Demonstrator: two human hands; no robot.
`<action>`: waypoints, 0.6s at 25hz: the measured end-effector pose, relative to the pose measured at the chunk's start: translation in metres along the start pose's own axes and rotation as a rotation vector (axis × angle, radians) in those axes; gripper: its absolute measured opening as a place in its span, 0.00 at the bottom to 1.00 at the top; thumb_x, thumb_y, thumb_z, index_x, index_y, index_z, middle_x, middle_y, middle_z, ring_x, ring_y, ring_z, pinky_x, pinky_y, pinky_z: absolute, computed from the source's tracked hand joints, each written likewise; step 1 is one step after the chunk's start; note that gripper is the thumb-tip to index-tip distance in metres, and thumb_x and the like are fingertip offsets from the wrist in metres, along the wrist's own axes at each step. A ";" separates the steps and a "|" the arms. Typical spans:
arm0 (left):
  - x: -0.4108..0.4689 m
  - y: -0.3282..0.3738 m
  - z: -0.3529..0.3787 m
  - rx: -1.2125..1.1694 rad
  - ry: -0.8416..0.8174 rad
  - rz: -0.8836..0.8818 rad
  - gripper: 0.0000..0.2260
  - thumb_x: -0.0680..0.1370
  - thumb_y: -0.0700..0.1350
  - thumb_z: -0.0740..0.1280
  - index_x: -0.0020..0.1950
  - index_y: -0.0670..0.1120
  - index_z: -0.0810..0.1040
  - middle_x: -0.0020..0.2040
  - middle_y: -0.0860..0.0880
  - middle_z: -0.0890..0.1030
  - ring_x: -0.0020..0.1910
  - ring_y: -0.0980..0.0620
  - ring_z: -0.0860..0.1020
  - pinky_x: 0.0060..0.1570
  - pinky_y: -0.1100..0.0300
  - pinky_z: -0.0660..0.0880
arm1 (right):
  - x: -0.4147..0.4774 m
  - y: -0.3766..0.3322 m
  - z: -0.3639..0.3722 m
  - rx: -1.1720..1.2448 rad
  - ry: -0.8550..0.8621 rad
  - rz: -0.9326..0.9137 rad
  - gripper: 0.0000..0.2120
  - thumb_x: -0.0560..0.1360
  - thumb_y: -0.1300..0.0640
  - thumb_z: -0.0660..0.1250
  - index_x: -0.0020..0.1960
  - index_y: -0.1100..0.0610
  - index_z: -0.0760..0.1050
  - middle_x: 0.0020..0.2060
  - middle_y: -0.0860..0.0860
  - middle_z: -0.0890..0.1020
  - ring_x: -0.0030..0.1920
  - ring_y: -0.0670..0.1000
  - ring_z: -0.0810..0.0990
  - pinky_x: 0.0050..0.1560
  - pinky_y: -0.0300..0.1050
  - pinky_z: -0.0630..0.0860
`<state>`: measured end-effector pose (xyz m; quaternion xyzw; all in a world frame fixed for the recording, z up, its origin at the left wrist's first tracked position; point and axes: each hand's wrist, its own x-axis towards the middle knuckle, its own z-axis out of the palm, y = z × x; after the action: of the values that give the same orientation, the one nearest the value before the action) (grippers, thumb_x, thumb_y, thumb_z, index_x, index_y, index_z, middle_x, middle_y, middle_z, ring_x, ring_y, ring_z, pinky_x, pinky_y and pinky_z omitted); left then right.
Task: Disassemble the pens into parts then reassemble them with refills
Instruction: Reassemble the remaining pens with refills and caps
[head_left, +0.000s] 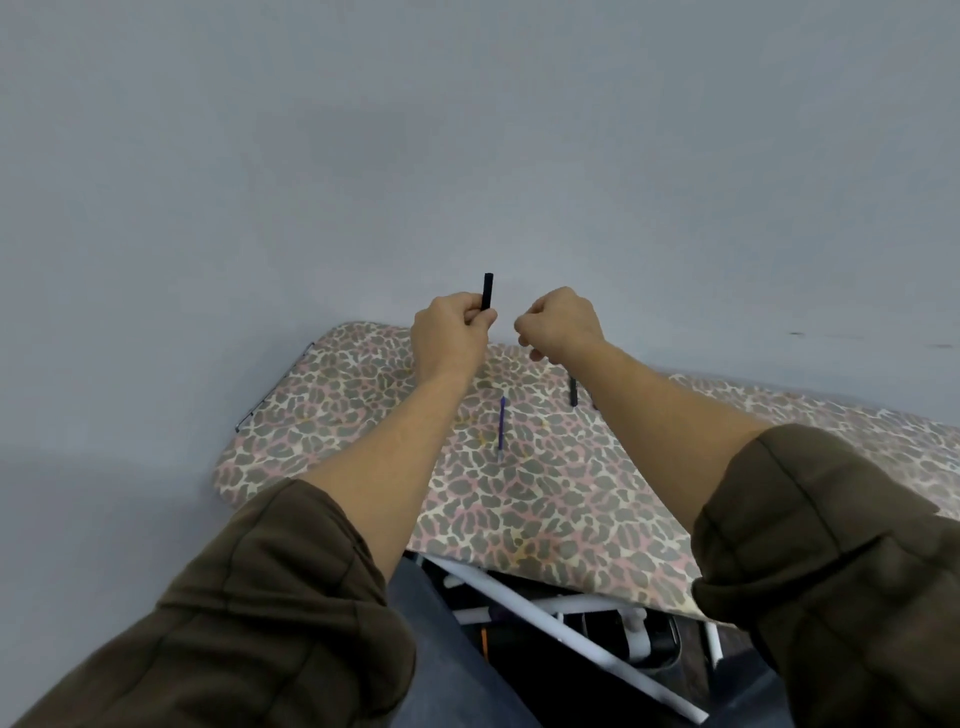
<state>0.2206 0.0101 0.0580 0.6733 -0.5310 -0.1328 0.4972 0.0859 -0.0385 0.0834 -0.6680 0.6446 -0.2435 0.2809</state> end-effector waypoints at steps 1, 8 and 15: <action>0.001 -0.003 0.000 0.001 0.001 0.001 0.07 0.78 0.46 0.73 0.55 0.48 0.87 0.44 0.52 0.87 0.43 0.54 0.84 0.47 0.58 0.79 | 0.002 0.004 0.008 -0.062 -0.042 0.029 0.10 0.76 0.61 0.65 0.49 0.63 0.84 0.40 0.55 0.89 0.37 0.53 0.89 0.45 0.51 0.86; 0.004 -0.027 0.017 -0.013 -0.054 -0.029 0.08 0.78 0.47 0.74 0.56 0.49 0.86 0.47 0.53 0.87 0.45 0.57 0.85 0.52 0.57 0.81 | 0.004 0.023 0.059 -0.335 -0.254 0.068 0.08 0.77 0.58 0.70 0.50 0.64 0.81 0.34 0.55 0.87 0.35 0.52 0.87 0.48 0.50 0.87; 0.007 -0.046 0.031 -0.026 -0.063 -0.055 0.08 0.78 0.46 0.74 0.56 0.49 0.86 0.46 0.54 0.87 0.43 0.57 0.85 0.51 0.53 0.83 | 0.006 0.033 0.087 -0.472 -0.305 0.107 0.10 0.74 0.57 0.74 0.38 0.57 0.75 0.34 0.52 0.81 0.33 0.52 0.80 0.32 0.41 0.77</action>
<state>0.2282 -0.0145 0.0083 0.6768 -0.5258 -0.1744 0.4848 0.1221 -0.0397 -0.0027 -0.7089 0.6682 0.0315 0.2238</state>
